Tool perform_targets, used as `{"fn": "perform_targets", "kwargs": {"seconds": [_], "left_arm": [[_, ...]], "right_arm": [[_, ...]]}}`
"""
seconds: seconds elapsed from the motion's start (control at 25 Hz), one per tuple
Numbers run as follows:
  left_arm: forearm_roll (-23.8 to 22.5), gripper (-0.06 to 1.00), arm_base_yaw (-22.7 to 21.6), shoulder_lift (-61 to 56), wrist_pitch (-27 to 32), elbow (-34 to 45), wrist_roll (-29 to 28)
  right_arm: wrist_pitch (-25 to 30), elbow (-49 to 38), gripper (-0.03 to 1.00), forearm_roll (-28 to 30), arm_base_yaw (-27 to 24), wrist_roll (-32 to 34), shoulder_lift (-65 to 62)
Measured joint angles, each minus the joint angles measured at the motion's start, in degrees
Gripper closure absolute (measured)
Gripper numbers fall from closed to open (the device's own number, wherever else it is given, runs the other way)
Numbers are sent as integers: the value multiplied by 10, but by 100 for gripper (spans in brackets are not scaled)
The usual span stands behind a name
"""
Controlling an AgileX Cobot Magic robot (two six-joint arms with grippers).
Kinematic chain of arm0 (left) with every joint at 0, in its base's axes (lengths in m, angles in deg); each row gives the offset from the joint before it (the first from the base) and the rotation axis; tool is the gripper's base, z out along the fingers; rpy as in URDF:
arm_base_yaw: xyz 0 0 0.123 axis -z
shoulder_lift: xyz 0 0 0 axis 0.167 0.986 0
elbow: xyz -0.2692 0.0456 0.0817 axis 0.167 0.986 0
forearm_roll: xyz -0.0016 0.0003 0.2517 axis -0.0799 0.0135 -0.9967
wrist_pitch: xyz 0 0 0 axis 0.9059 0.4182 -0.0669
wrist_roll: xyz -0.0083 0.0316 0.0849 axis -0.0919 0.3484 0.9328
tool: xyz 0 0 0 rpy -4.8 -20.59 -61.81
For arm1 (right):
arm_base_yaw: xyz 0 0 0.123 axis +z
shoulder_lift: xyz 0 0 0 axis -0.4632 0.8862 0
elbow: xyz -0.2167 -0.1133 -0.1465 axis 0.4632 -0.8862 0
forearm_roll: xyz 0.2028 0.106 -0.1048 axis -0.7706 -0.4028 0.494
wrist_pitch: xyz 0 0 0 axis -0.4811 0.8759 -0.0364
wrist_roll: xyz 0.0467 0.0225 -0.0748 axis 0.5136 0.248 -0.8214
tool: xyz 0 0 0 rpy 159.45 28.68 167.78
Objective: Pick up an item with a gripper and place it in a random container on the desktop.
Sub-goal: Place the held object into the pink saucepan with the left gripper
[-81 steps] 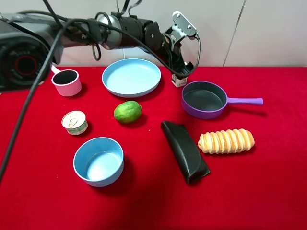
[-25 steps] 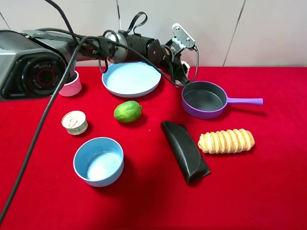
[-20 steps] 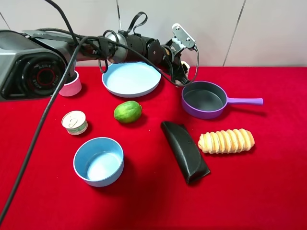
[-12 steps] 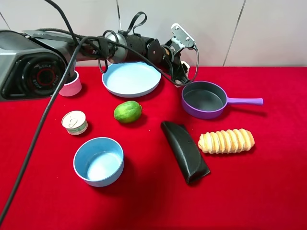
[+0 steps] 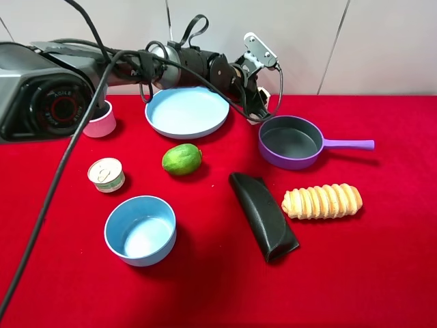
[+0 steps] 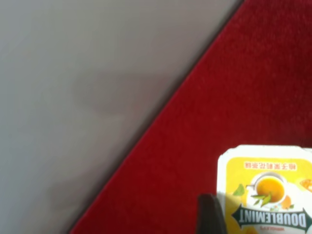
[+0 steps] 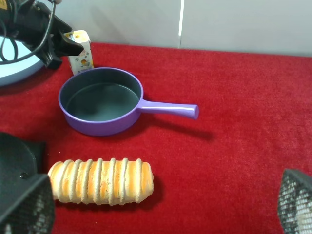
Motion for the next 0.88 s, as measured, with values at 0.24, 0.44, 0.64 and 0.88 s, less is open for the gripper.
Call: {"fn": "perform_targets", "kwargs": {"seconds": [0.24,0.44,0.64,0.88], "left_arm": [[0,47,-8,-21,34,0,0],[1,47,-19,-40,61,0,0],[1,47,-26,-70,103,0,0],[1,47,-28,-101,154,0,0]], "right_arm": [[0,0,27,0,0,0,0],[0,0,27,0,0,0,0],[0,0,27,0,0,0,0],[0,0,27,0,0,0,0]]}}
